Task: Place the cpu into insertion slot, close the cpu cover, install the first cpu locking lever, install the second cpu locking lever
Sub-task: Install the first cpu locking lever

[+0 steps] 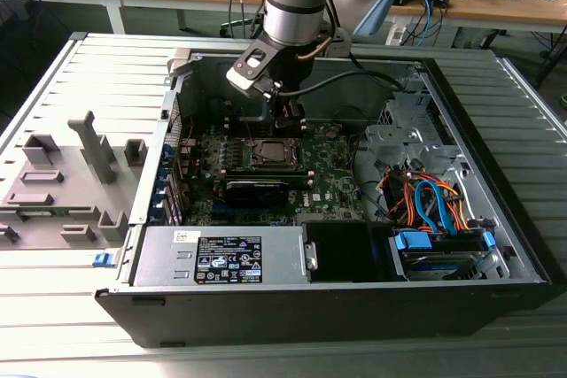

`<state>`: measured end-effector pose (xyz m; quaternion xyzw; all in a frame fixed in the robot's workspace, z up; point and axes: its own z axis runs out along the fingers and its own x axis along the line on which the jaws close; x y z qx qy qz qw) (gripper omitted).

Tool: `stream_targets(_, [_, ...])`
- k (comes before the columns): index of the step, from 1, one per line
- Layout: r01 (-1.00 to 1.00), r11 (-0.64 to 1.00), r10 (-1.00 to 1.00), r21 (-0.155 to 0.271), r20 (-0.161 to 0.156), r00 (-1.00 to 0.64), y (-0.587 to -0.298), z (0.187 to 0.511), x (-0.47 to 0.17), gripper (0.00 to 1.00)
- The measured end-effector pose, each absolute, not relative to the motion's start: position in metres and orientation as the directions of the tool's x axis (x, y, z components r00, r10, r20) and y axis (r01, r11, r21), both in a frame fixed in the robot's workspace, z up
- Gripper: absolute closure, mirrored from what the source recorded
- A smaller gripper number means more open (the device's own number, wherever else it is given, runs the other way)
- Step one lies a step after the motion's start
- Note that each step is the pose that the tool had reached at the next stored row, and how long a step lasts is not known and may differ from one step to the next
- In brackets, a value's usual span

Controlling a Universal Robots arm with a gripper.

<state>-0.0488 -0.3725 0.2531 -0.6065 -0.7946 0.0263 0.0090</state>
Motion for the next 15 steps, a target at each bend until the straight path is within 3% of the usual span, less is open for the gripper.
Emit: stream_targets(15, [0.944, 0.325, 0.945, -0.053, -0.02, -0.326, -0.3725, 0.2531, -0.0488, 0.89])
